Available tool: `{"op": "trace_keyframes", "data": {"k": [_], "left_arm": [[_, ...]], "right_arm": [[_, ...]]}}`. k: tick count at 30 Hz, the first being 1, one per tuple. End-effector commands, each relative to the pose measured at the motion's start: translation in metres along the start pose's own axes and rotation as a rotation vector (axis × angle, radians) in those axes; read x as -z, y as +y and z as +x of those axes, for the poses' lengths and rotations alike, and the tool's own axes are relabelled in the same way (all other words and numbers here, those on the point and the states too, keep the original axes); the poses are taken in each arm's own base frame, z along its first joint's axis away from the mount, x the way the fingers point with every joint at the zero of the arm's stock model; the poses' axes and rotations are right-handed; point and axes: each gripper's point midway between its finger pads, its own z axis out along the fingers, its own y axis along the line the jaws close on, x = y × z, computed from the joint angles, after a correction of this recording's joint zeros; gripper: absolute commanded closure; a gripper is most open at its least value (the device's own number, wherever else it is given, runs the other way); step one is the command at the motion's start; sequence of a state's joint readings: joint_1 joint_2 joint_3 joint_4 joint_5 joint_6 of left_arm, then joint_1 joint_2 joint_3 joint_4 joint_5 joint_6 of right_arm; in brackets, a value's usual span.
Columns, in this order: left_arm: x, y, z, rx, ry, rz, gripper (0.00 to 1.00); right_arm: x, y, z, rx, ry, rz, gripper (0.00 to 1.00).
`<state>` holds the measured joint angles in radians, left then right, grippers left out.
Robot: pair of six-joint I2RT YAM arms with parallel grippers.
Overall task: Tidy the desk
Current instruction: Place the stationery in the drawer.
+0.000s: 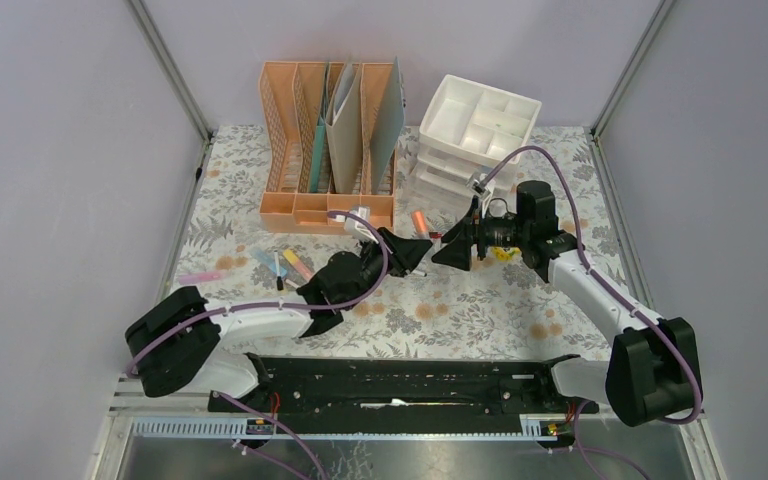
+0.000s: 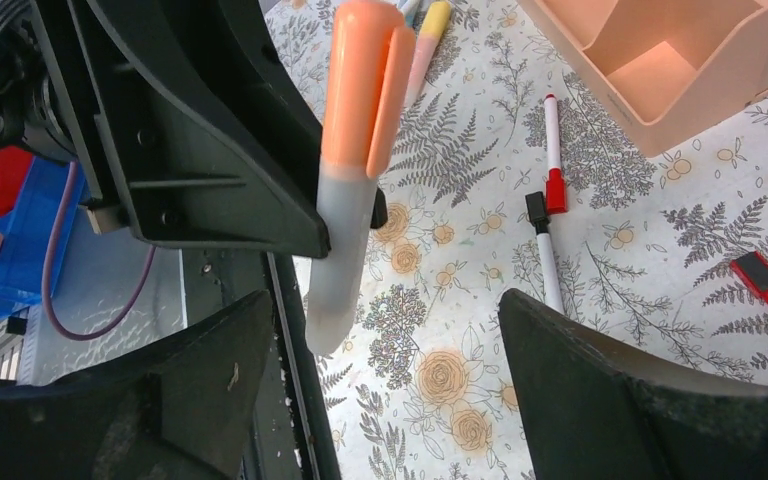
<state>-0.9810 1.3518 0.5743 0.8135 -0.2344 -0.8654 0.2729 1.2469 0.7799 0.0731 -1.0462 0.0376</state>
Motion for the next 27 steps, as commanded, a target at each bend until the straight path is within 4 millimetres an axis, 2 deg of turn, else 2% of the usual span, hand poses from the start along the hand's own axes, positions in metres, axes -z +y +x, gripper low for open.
{"op": "trace_keyframes", "data": {"k": [1,4,9,11,13,15,17,19,21,27], "left_arm": [[-0.011,-0.031,-0.024,0.071,-0.116,0.051,1.00],[-0.015,-0.030,-0.019,0.090,-0.114,0.031,1.00],[-0.018,-0.027,-0.015,0.128,-0.110,0.000,1.00],[-0.019,-0.028,-0.012,0.135,-0.104,0.002,1.00],[-0.020,-0.029,-0.011,0.138,-0.098,0.006,1.00],[-0.020,-0.030,-0.009,0.135,-0.093,0.013,1.00],[-0.019,-0.032,-0.010,0.130,-0.096,0.023,0.90],[-0.016,-0.034,-0.013,0.109,-0.101,0.032,0.75],[-0.012,-0.037,-0.015,0.085,-0.097,0.044,0.62],[0.008,-0.033,-0.028,-0.022,-0.117,0.030,0.26]], "right_arm": [[-0.007,-0.003,-0.005,0.016,-0.016,0.019,0.11],[-0.010,-0.003,-0.003,0.021,-0.008,0.018,0.14],[-0.014,-0.003,0.000,0.033,0.001,0.024,0.25],[-0.015,-0.003,-0.001,0.040,0.004,0.027,0.32],[-0.015,-0.004,-0.002,0.045,0.007,0.036,0.45],[-0.014,-0.005,-0.003,0.050,0.010,0.047,0.66],[-0.013,-0.006,-0.003,0.053,0.014,0.057,0.85],[-0.013,-0.007,-0.003,0.059,0.022,0.065,0.96],[-0.011,-0.009,-0.003,0.080,0.033,0.073,1.00],[-0.006,-0.006,0.001,0.127,0.088,0.070,1.00]]}}
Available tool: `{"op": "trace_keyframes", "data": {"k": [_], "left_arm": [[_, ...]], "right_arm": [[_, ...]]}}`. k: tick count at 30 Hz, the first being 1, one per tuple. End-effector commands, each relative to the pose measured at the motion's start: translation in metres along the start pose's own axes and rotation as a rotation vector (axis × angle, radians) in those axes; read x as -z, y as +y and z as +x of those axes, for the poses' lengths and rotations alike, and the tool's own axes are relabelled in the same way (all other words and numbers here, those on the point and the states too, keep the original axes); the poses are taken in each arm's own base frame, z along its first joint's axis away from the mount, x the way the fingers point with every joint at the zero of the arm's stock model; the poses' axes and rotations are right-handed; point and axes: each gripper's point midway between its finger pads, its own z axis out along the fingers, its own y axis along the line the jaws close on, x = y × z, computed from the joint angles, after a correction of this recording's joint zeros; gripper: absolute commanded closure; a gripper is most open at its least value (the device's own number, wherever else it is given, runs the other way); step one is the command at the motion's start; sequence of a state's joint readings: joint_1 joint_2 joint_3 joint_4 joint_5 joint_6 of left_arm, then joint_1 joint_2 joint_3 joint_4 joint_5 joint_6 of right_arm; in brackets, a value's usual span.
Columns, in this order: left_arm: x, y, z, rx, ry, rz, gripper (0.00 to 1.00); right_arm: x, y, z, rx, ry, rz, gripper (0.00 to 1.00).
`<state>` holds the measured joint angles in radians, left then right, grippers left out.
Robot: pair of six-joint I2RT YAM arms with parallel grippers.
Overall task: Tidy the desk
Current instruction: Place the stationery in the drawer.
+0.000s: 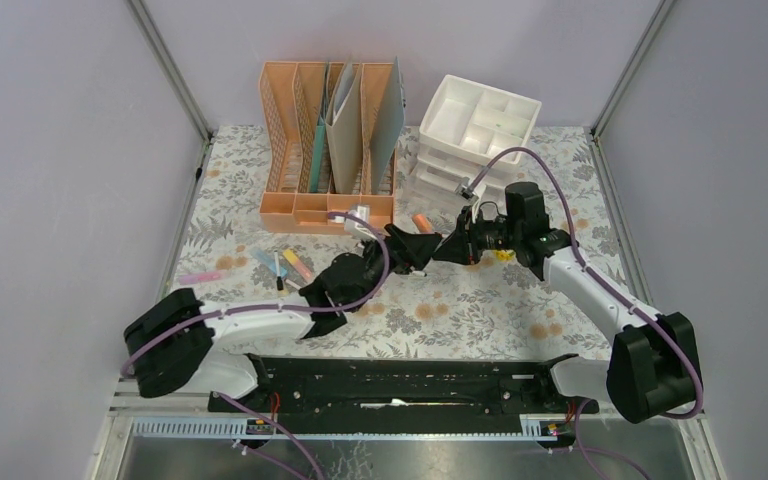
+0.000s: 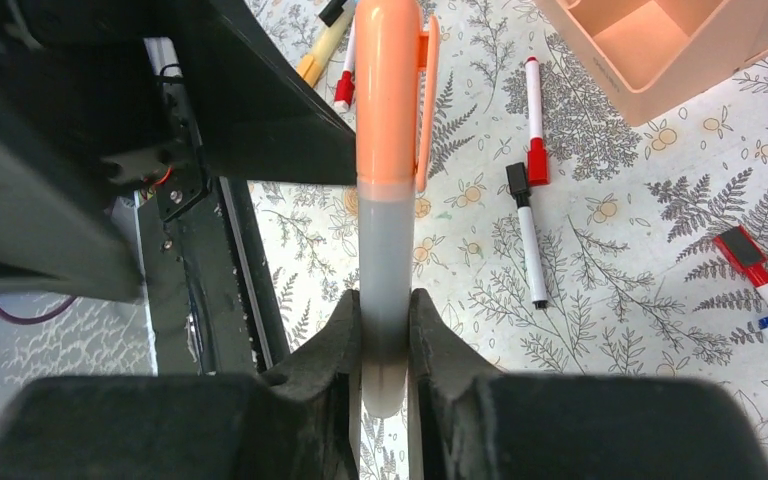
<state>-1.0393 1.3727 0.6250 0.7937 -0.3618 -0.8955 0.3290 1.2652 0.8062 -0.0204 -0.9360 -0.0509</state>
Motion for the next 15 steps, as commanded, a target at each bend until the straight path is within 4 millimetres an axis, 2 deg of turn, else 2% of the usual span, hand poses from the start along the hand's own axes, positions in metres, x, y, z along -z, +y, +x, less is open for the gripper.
{"op": "trace_keyframes", "data": {"k": [1,5,11,15], "left_arm": [[0.018,-0.017,-0.027,-0.087,-0.057,0.054,0.22],[0.034,-0.004,-0.039,-0.209,-0.074,0.008,0.02],[0.059,0.022,-0.056,-0.345,-0.076,-0.092,0.01],[0.076,0.047,-0.067,-0.412,-0.071,-0.203,0.01]], "right_arm": [[0.005,0.000,-0.011,0.108,0.026,0.010,1.00],[0.011,-0.005,-0.011,0.174,0.060,0.052,1.00],[0.028,-0.028,-0.011,0.304,0.136,0.195,1.00],[0.042,-0.048,-0.021,0.376,0.177,0.328,1.00]]}}
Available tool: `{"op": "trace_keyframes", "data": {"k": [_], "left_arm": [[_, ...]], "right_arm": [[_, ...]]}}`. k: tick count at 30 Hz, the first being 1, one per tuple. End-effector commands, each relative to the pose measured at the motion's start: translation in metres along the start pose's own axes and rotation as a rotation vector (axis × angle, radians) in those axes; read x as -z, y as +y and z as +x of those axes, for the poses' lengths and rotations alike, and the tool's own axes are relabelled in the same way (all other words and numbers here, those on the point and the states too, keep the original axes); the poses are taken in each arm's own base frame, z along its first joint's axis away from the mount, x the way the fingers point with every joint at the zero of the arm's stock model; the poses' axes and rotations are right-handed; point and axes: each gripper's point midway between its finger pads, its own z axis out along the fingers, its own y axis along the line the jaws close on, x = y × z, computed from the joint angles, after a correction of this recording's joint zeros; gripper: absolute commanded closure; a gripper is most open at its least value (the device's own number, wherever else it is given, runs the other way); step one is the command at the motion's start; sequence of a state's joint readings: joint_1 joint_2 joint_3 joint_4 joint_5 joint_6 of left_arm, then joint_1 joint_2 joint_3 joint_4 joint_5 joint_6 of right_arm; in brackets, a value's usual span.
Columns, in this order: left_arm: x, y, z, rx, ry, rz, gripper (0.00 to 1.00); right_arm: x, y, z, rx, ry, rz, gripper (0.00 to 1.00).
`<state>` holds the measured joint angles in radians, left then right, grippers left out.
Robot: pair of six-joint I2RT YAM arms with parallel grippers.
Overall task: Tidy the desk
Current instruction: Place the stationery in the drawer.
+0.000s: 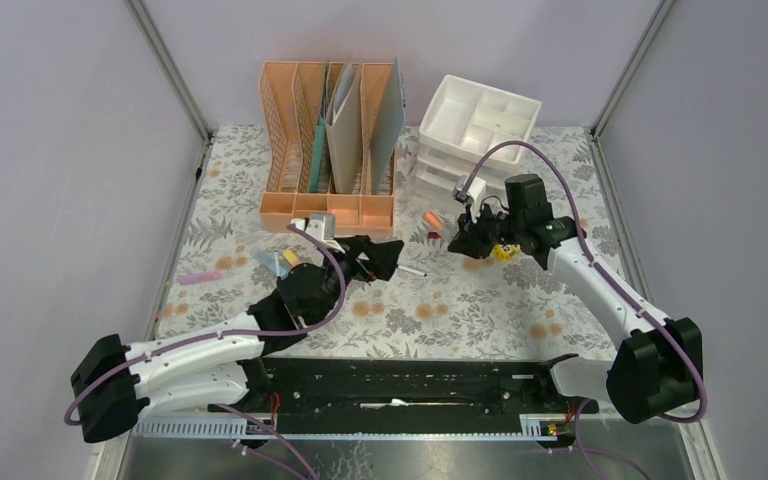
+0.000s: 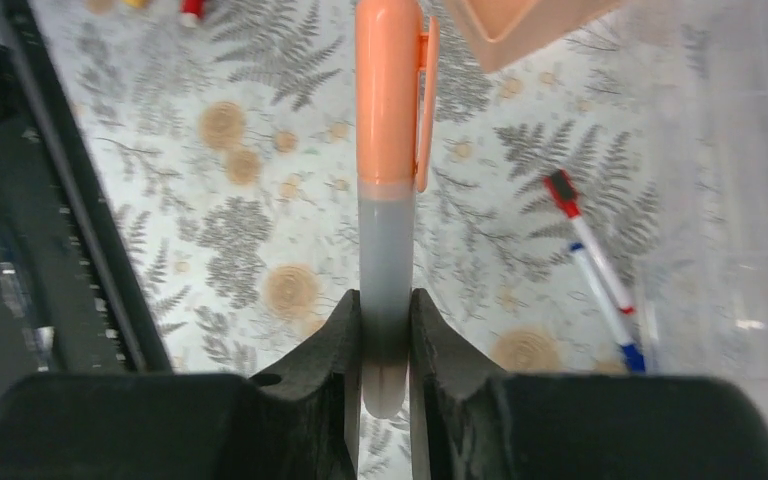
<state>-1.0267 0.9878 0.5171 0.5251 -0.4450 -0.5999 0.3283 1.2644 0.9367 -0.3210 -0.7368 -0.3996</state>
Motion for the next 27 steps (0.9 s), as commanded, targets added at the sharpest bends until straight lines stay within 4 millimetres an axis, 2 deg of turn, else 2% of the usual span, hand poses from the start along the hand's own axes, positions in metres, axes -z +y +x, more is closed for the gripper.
{"op": "trace_keyframes", "data": {"k": [1,5,9,12,21,27], "left_arm": [[0.017,0.044,-0.003,-0.140,0.020,-0.162,0.01],[0.032,0.071,-0.006,-0.184,0.029,-0.261,0.01],[0.045,0.092,-0.005,-0.199,0.032,-0.323,0.01],[0.052,0.103,-0.004,-0.193,0.026,-0.354,0.01],[0.065,0.122,-0.003,-0.188,0.015,-0.409,0.01],[0.072,0.128,0.001,-0.167,0.013,-0.420,0.01]], "right_arm": [[0.022,-0.031,-0.017,0.157,0.045,0.181,1.00],[0.029,-0.051,-0.023,0.207,0.089,0.266,1.00],[0.036,-0.081,-0.033,0.261,0.138,0.384,1.00],[0.031,-0.093,-0.043,0.265,0.144,0.392,1.00],[0.006,-0.120,-0.055,0.250,0.167,0.381,1.00],[-0.008,-0.131,-0.045,0.229,0.199,0.364,1.00]]}}
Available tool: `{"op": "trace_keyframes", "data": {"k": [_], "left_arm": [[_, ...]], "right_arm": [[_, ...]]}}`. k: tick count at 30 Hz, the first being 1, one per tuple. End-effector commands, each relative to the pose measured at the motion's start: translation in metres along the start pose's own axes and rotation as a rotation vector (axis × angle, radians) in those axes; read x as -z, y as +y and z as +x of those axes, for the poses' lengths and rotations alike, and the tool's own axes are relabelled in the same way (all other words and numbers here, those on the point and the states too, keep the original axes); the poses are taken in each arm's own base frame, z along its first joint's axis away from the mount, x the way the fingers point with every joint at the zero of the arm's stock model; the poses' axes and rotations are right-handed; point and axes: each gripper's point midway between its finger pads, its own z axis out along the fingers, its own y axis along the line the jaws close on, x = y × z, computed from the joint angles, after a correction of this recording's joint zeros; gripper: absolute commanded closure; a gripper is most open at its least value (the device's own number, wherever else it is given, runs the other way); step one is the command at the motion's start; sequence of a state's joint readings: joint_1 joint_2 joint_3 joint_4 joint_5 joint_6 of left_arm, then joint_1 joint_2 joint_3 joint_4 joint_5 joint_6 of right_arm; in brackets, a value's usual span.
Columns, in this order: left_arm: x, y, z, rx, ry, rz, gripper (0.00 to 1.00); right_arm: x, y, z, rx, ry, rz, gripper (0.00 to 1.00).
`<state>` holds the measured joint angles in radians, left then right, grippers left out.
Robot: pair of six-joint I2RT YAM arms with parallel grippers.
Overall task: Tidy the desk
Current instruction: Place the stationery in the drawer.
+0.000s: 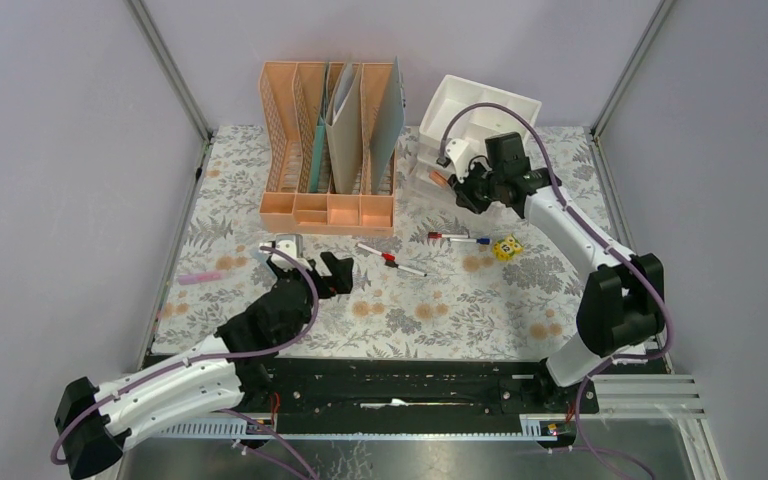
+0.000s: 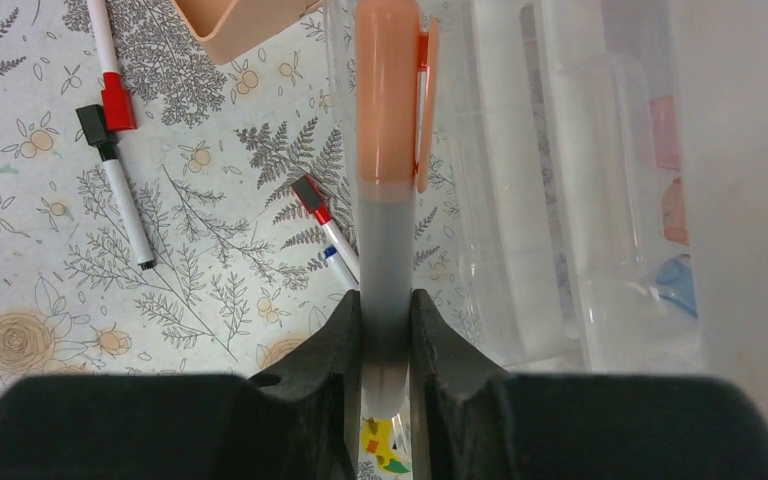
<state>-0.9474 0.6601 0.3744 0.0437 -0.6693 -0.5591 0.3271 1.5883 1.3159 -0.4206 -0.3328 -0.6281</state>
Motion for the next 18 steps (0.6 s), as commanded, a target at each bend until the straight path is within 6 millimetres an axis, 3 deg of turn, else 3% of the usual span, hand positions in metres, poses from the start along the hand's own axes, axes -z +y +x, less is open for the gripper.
{"op": "trace_keyframes", "data": {"k": [1,3,4,5,13,18], "left_arm": [[0.003,0.009,-0.003,0.035,-0.027,-0.029,0.01],[0.004,0.011,-0.002,0.045,-0.023,-0.031,0.01],[0.005,0.012,-0.001,0.049,-0.020,-0.031,0.01],[0.006,0.012,-0.001,0.055,-0.020,-0.030,0.01],[0.012,0.016,0.003,0.092,-0.005,-0.025,0.01],[0.016,0.016,0.012,0.121,0.034,-0.016,0.01]], "right_arm": [[-0.003,-0.011,-0.011,0.019,-0.012,0.019,1.00],[-0.005,-0.016,-0.005,0.024,0.011,0.037,1.00],[0.004,-0.046,0.017,0.003,0.136,0.216,0.61],[0.006,-0.050,0.019,-0.005,0.151,0.240,0.54],[0.013,-0.041,0.014,-0.040,0.113,0.211,0.35],[0.031,0.002,-0.006,-0.062,-0.005,0.032,0.21]]}}
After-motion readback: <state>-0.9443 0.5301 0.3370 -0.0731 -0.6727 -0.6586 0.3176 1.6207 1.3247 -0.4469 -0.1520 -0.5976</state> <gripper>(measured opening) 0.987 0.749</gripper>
